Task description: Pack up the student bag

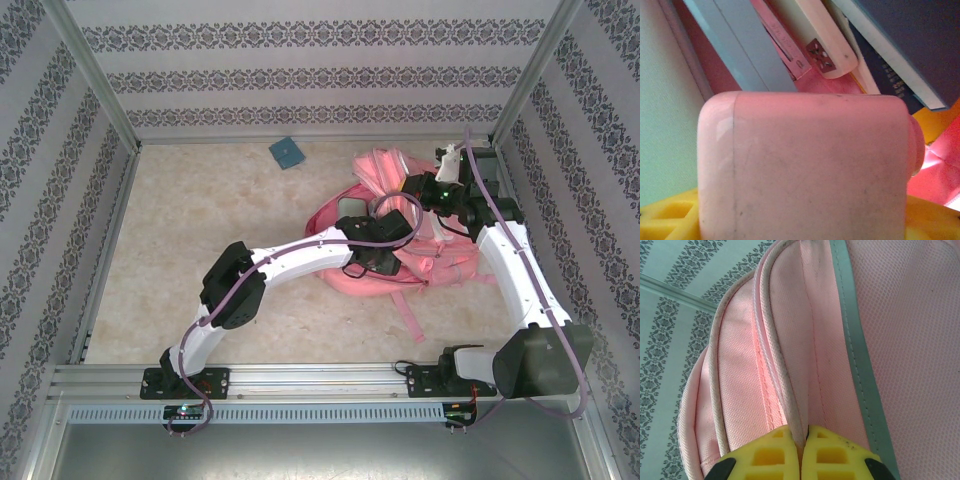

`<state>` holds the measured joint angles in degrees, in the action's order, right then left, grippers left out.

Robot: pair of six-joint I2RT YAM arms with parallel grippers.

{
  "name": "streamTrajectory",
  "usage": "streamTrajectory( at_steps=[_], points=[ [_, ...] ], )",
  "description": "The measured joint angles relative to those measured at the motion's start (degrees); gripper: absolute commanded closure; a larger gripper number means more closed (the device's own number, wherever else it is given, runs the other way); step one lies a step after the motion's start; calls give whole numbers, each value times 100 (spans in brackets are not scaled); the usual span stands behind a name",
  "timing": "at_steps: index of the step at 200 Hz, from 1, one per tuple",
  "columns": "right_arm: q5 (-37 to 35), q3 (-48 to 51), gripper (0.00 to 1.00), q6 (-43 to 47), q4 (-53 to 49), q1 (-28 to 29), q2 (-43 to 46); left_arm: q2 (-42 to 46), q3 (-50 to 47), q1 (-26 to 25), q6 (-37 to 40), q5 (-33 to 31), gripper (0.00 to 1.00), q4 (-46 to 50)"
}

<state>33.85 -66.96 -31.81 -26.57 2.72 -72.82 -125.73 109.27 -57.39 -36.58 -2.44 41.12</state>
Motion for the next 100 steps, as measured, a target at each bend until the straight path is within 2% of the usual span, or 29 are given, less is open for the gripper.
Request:
streamTrajectory(
  at_steps=[25,41,58,100],
  points=[
    [-2,0,94,0,-2,0,0,0,-44,-4,94,271,29,-170],
    [-2,0,94,0,-2,0,0,0,-44,-4,138,372,16,-221],
    [-2,0,93,0,-2,0,0,0,-42,-4,179,380,9,-219],
    [-2,0,94,2,-2,0,0,0,-39,-7,188,323,8,-210]
  ],
)
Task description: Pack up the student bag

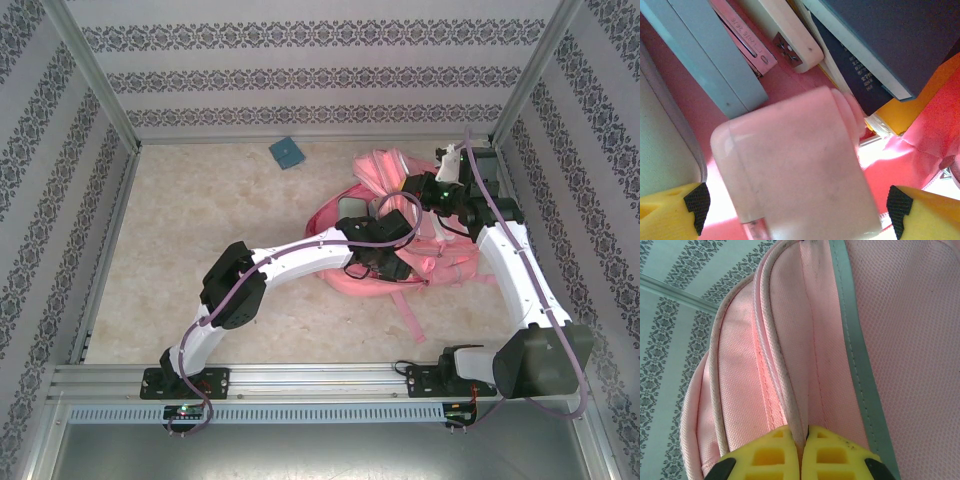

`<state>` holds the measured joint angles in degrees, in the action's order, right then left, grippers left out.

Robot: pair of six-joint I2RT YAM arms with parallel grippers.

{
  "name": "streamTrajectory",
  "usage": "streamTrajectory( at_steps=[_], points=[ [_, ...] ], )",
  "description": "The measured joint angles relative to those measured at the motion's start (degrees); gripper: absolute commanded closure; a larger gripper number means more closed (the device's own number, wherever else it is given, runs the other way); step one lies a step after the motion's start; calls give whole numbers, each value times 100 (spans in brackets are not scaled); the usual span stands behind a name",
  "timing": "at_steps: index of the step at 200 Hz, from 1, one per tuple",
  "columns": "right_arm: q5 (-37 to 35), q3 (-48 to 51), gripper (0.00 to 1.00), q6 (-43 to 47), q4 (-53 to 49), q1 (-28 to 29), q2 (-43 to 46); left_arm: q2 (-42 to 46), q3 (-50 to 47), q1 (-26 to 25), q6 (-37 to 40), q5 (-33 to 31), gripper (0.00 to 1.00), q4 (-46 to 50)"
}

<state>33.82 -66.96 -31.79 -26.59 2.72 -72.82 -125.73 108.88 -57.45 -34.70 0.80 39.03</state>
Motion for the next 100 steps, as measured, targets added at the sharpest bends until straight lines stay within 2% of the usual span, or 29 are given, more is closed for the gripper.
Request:
streamTrajectory(
  at_steps=[52,79,100],
  points=[
    [4,0,93,2,2,0,0,162,-153,-9,149,-302,13,72],
    [7,0,94,2,2,0,-2,527,-433,-9,289,-564,7,131],
    [9,0,95,2,9,0,-2,1080,-732,63,343,-750,6,177]
  ],
)
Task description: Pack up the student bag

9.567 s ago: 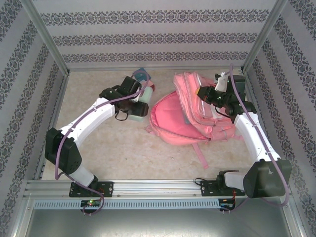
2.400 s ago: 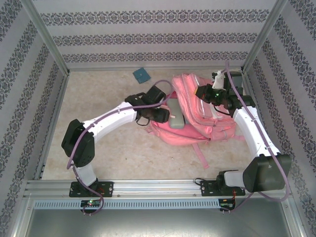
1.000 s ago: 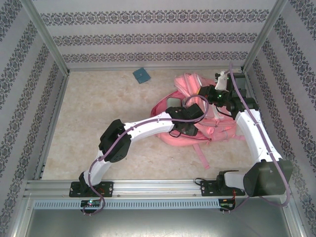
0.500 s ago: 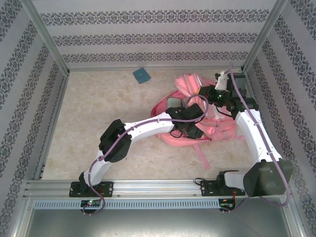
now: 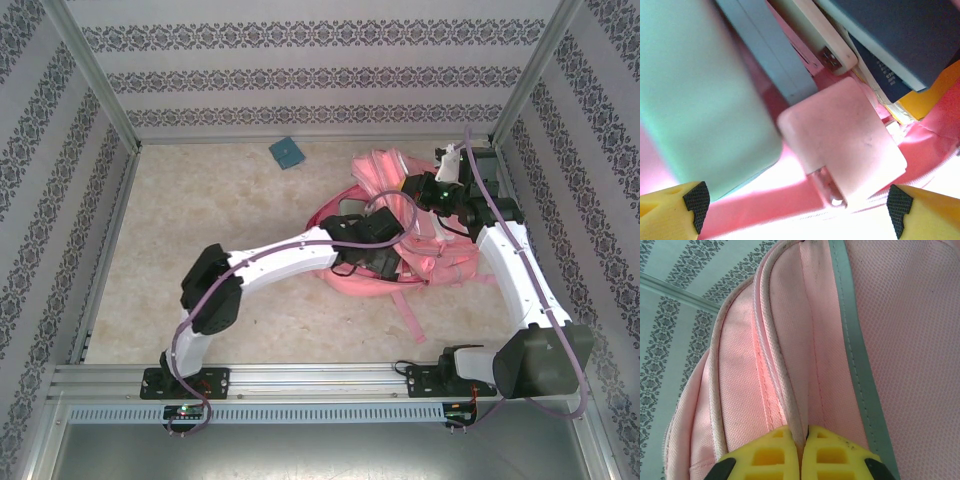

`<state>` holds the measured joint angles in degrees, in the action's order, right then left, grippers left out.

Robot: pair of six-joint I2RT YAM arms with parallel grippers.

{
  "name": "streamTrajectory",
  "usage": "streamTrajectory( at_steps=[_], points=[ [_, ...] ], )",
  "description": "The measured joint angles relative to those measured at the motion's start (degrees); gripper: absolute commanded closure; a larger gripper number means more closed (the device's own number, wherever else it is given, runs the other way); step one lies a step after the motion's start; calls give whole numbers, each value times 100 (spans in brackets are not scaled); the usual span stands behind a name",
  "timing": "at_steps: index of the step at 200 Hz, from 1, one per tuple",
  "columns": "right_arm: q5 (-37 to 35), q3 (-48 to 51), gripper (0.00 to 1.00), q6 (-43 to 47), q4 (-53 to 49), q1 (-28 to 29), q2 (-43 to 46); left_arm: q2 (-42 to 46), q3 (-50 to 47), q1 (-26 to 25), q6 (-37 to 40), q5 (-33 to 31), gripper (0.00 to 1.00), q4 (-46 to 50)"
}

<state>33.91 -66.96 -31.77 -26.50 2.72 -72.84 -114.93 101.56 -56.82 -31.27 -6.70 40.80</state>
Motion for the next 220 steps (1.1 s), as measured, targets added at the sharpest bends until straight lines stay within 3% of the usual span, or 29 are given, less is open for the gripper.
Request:
streamTrajectory(
  at_steps=[23,47,92,142,176,220],
  points=[
    [0,24,96,-2,39,0,0,662,-308,319,63,-46,0,35],
    [26,90,98,-2,63,4,0,1137,-586,1040,109,13,0,-31],
    [24,181,100,0,170,55,0,957,-640,2422,109,354,1,-431],
    [-17,297,100,-4,247,195,11,-597,658,3639,-306,1469,27,-1226],
    [-151,361,100,-4,256,273,83,-1941,1926,4085,-717,1917,48,-1574],
    [-308,420,100,-46,254,326,188,-3165,2905,4258,-1377,2378,54,-2297]
  ],
)
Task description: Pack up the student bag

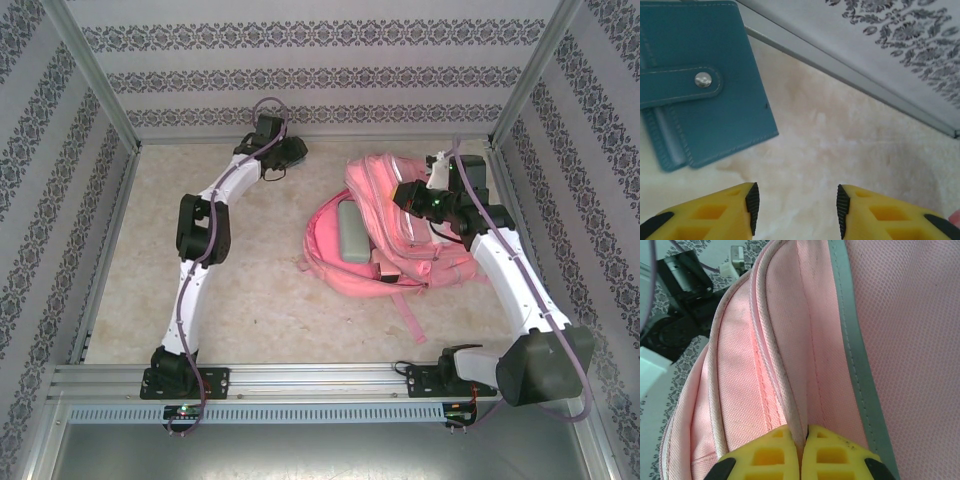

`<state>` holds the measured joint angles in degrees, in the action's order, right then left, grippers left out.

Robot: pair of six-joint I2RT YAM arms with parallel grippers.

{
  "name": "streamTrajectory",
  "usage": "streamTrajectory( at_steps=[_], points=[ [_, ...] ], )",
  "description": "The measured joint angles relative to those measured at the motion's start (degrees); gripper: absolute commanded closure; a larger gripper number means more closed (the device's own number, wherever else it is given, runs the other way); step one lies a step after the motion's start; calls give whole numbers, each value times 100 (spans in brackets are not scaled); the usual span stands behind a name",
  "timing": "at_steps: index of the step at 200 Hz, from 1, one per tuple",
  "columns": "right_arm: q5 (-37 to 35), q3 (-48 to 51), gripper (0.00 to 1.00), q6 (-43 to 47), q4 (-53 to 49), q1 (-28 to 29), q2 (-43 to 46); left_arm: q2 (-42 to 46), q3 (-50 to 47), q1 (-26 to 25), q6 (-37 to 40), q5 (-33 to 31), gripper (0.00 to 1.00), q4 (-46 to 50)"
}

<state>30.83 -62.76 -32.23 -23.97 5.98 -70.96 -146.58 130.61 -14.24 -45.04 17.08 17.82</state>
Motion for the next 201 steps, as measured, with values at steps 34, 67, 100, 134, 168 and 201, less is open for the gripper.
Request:
streamTrajectory(
  at_steps=[34,67,100,134,168,201],
  points=[
    [-111,81,100,-63,-7,70,87,-678,588,90,-516,92,54,-426],
    [-199,116,100,-70,-70,111,179,-1067,1021,225,-925,-22,54,-378],
    [-286,118,100,-70,-136,131,280,-1080,1082,299,-1121,-116,60,-90],
    [-295,129,100,-66,-138,131,282,-511,258,299,-1115,-155,60,210],
    [-286,129,100,-61,-136,131,278,949,-2070,295,-1062,-234,60,146],
    [-170,131,100,-50,-90,131,175,2319,-4155,234,-859,-361,59,61]
  ],
)
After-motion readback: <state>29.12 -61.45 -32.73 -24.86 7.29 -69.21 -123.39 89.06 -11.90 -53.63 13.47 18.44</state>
